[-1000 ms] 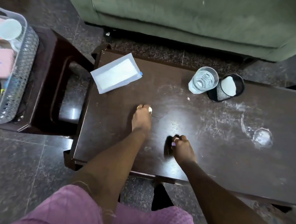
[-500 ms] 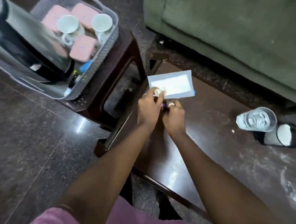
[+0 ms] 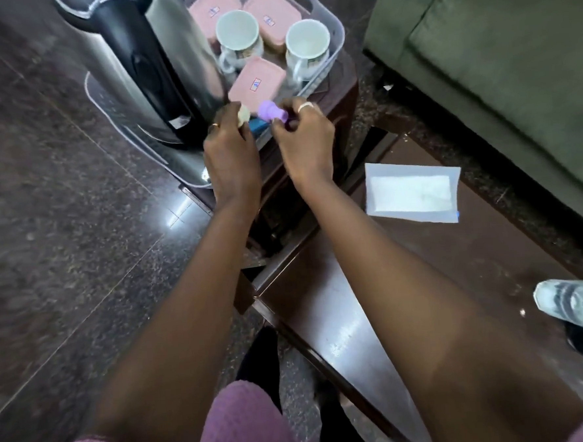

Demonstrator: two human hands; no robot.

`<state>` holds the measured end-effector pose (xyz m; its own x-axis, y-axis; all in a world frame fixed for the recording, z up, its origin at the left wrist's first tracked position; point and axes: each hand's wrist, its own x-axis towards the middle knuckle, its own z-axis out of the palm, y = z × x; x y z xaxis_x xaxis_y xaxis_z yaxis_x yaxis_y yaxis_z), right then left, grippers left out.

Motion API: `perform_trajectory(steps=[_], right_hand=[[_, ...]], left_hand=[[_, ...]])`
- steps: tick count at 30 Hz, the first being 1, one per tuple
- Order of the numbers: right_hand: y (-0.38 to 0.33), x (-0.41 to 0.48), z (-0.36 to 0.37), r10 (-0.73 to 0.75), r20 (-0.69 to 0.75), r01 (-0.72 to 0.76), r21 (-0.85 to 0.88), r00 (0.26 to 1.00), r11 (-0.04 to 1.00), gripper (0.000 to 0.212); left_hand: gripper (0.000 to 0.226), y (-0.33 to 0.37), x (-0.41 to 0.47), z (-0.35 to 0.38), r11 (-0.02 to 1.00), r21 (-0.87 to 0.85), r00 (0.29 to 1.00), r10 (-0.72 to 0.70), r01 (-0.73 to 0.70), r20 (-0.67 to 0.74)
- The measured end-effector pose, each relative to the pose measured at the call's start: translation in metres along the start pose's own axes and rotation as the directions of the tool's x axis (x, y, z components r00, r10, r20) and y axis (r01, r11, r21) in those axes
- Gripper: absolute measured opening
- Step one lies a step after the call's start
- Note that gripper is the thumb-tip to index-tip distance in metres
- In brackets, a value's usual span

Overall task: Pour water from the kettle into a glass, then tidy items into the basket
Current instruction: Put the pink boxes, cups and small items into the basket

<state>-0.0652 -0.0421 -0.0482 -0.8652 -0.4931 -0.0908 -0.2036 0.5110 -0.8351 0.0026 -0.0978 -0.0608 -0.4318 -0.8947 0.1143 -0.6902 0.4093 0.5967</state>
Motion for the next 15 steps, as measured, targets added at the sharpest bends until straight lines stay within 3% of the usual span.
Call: perform_trajectory(steps=[5, 7, 11, 15], right_hand=[[0.004, 0.004, 0.028, -0.094, 0.123, 0.116, -0.193, 0.988, 0.974, 0.023], [0.007, 0.005, 0.036, -0.084, 0.119, 0.115, -0.274, 0.989, 0.955, 0.024], [0.008, 0.004, 0.042, -0.053, 0.106, 0.077, -0.238, 0.993, 0.968, 0.027], [0.015, -0.005, 0.036, -0.085, 0.138, 0.110, -0.182, 0.987, 0.977, 0.030]], left_hand=[[0.030, -0.015, 0.003, 0.003, 0.970, 0.233, 0.987, -0.097, 0.065, 0.129], [0.029, -0.017, 0.003, 0.006, 0.970, 0.232, 0.987, -0.100, 0.068, 0.129], [0.043, -0.016, 0.010, 0.012, 0.972, 0.205, 0.980, -0.142, 0.112, 0.141], [0.028, -0.016, 0.005, 0.012, 0.991, 0.129, 0.998, -0.053, 0.048, 0.040]])
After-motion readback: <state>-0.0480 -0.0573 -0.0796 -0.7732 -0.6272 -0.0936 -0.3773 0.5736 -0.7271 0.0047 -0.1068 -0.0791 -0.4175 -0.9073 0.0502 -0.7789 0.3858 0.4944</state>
